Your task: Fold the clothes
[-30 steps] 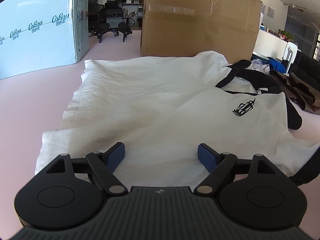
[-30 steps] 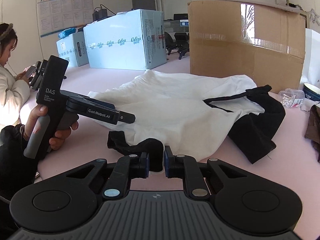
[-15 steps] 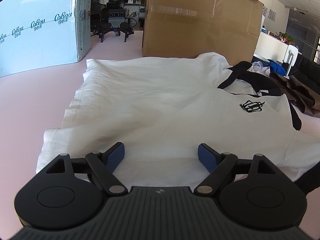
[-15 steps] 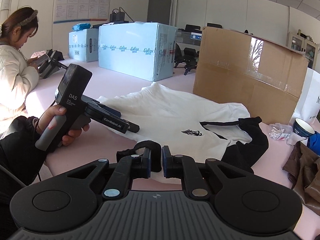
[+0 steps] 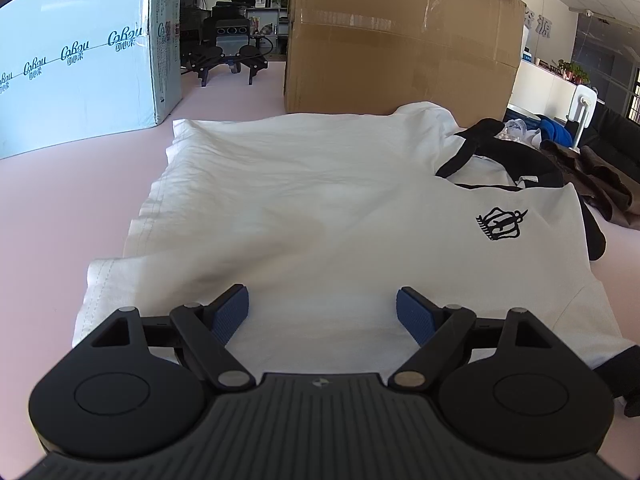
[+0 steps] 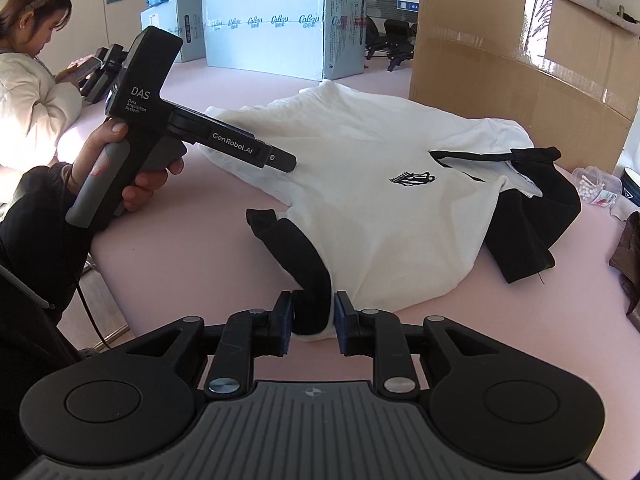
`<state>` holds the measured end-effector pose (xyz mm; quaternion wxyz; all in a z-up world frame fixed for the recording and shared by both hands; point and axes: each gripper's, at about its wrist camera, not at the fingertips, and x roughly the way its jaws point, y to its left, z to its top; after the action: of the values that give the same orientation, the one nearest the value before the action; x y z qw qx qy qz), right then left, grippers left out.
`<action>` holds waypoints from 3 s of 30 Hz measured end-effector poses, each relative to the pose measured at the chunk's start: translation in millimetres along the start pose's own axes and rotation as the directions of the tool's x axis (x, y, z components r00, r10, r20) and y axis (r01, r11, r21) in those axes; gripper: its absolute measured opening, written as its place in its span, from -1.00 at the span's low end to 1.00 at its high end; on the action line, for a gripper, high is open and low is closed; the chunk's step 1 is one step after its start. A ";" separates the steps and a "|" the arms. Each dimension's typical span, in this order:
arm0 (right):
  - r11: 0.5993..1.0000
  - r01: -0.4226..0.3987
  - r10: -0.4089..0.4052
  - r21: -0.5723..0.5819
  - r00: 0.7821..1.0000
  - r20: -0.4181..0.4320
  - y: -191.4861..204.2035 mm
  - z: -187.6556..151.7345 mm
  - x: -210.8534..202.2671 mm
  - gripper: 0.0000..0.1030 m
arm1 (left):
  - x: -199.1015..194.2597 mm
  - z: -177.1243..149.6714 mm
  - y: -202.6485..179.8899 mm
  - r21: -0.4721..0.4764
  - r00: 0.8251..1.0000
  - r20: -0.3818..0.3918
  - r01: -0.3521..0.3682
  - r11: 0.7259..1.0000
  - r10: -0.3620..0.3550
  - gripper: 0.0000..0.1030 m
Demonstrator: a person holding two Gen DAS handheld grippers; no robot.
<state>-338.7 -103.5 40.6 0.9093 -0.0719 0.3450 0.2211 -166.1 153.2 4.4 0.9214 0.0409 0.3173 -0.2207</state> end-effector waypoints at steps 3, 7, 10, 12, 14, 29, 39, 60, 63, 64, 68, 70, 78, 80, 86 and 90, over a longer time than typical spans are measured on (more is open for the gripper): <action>0.999 0.023 -0.025 0.032 0.999 0.048 -11.0 2.1 -15.5 0.16 | -1.0 -0.4 -0.5 -0.001 1.000 0.001 -0.003 1.000 0.003 0.55; 0.985 0.042 -0.068 0.167 0.986 0.150 -41.0 7.6 -41.0 0.32 | -2.5 -0.9 1.2 -0.010 1.000 0.005 0.000 1.000 0.000 0.55; 0.946 0.039 -0.100 0.321 0.979 0.175 -68.8 8.9 -44.8 0.40 | -2.6 -0.8 1.5 -0.015 1.000 0.005 0.003 1.000 -0.003 0.55; 0.893 0.021 -0.101 0.450 0.983 0.155 -94.3 6.2 -35.2 0.40 | -2.5 -0.7 1.1 -0.014 1.000 0.005 0.002 1.000 -0.002 0.55; 0.821 0.000 -0.088 0.571 0.988 0.127 -117.9 0.6 -22.6 0.37 | -2.2 -0.8 0.8 -0.012 1.000 0.004 0.000 1.000 0.000 0.55; 0.726 0.075 -0.179 0.684 0.981 0.082 -165.6 2.4 39.7 -0.18 | -2.2 -0.5 0.6 -0.020 1.000 0.006 0.006 1.000 -0.006 0.56; 0.802 0.228 -0.331 0.552 0.939 0.094 -167.4 10.2 22.5 -0.82 | -1.8 -0.3 0.3 -0.021 1.000 0.007 0.009 1.000 -0.009 0.58; 0.807 0.338 -0.412 0.484 0.910 0.052 -199.1 34.8 12.0 0.09 | -0.6 -1.4 -4.1 0.008 1.000 0.001 -0.005 1.000 0.005 0.64; 0.779 0.209 -0.353 0.591 0.925 0.139 -230.4 45.3 17.8 0.09 | -0.8 -1.4 -3.0 0.002 1.000 0.001 0.002 1.000 -0.002 0.65; 0.762 0.157 -0.321 0.628 0.934 0.155 -241.8 47.4 21.1 0.10 | -0.8 -1.2 -1.9 -0.004 1.000 0.002 0.007 1.000 -0.007 0.66; 0.791 0.250 -0.337 0.558 0.940 0.056 -259.0 64.3 56.0 0.11 | -0.3 -0.4 0.5 -0.017 1.000 0.005 0.022 1.000 -0.022 0.70; 0.806 0.312 -0.361 0.503 0.933 0.000 -260.2 69.3 74.1 0.12 | 0.4 -0.1 -0.4 -0.013 1.000 0.003 0.025 1.000 -0.025 0.72; 0.810 0.336 -0.346 0.481 0.935 -0.070 -254.9 71.3 99.0 -0.65 | -0.2 -0.4 0.2 -0.015 0.999 0.004 0.032 0.999 -0.032 0.73; 0.810 0.336 -0.348 0.481 0.935 -0.066 -254.8 71.6 98.2 -0.72 | -0.4 -0.7 0.2 -0.016 0.999 0.005 0.033 0.999 -0.033 0.73; 0.793 0.401 -0.431 0.458 0.901 -0.044 -248.6 78.6 91.3 -0.82 | -0.3 -0.8 0.5 -0.015 0.999 0.005 0.033 0.999 -0.033 0.73; 0.790 0.433 -0.467 0.434 0.884 -0.031 -246.6 85.1 87.7 -0.83 | -0.1 -0.6 0.3 -0.015 0.999 0.005 0.033 0.999 -0.033 0.73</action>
<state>-118.4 -268.4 41.3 0.9414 0.0586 0.3223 -0.0806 -166.3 153.6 4.0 0.9186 0.0283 0.3175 -0.2337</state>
